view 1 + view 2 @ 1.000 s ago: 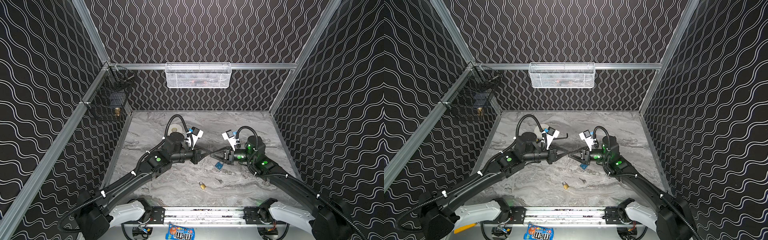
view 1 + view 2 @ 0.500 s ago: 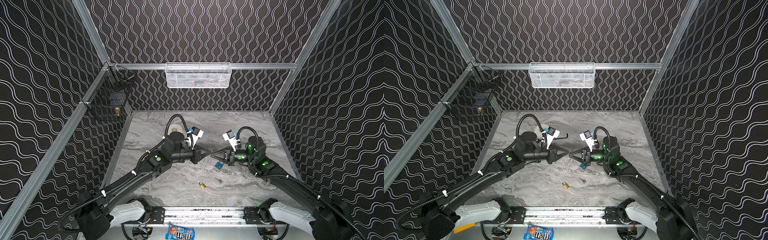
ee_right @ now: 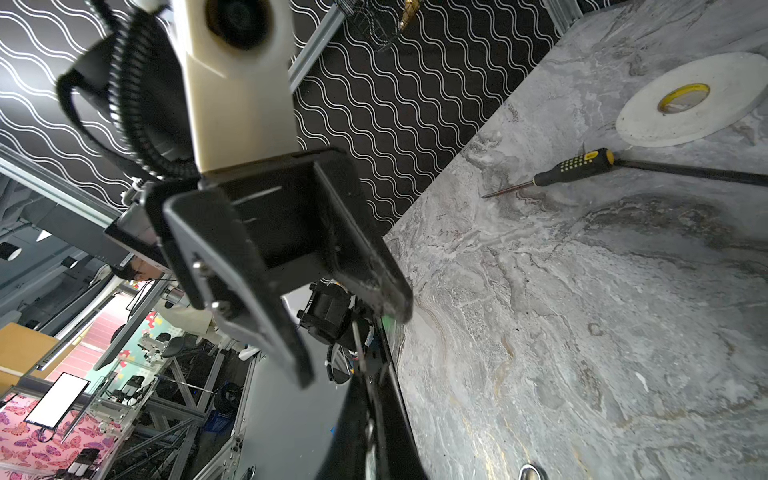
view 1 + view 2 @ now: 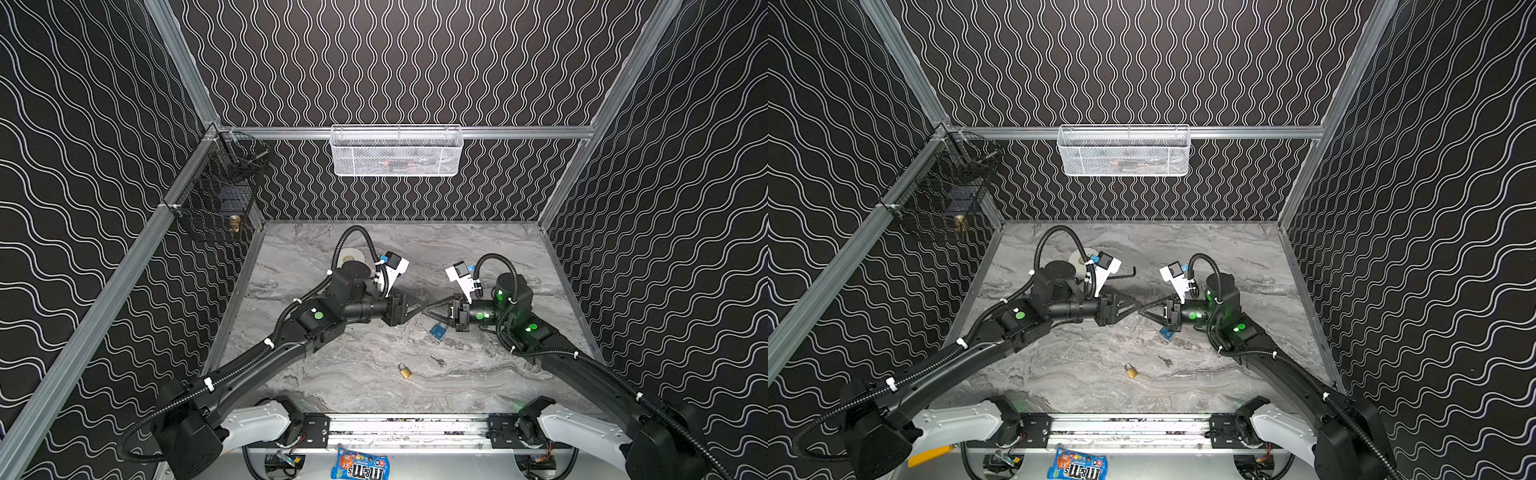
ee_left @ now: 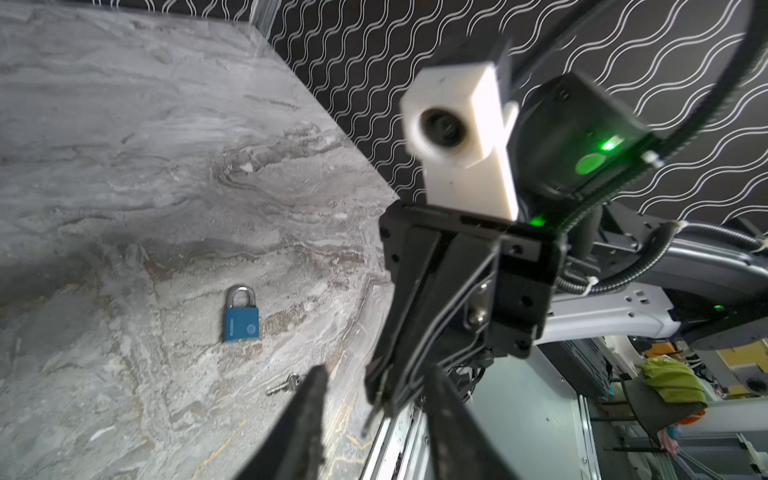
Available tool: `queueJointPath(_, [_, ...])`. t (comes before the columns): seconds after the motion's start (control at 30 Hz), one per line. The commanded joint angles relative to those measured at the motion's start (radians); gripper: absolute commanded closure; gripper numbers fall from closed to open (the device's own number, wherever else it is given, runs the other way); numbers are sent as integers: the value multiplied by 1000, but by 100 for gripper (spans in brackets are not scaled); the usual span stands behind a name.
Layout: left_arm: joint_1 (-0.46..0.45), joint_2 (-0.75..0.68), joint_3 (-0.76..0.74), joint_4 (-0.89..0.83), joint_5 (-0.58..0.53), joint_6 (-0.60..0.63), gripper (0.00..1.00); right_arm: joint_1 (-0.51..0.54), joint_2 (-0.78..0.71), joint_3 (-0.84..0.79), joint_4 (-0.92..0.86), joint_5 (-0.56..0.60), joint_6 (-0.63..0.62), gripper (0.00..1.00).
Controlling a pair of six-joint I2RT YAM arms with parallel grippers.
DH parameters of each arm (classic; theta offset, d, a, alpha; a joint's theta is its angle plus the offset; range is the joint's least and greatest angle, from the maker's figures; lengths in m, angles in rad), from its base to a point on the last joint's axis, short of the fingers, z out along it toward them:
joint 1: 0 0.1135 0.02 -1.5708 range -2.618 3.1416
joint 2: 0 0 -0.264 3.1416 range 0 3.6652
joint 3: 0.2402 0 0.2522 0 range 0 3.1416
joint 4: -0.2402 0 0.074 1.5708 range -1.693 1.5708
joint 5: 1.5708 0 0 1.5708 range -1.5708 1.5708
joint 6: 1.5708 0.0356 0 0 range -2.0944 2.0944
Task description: Unlock with the key
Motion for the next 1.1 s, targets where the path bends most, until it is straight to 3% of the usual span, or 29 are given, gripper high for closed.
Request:
queueJointPath(0.0, [0,-20,18,6,-64,-28,48,-9,-13,15,-69,28,-32,100])
queueJointPath(0.2, [-9,-82,-33,-13,-212,-196,34,-17,-50,13,-215,122,-59,100])
queueJointPath(0.4, [-96,-89,-41,-213,-425,-324,34,-17,-78,15,-395,251,-72,100])
queueJointPath(0.7, [-280,8,-43,-441,-605,-498,34,-15,-140,-124,-447,357,45,100])
queueJointPath(0.9, [-398,102,-72,-467,-665,-613,33,-15,-162,-234,-390,348,104,100])
queueJointPath(1.07, [-444,200,-60,-455,-681,-653,33,-17,-148,-275,-374,352,114,100])
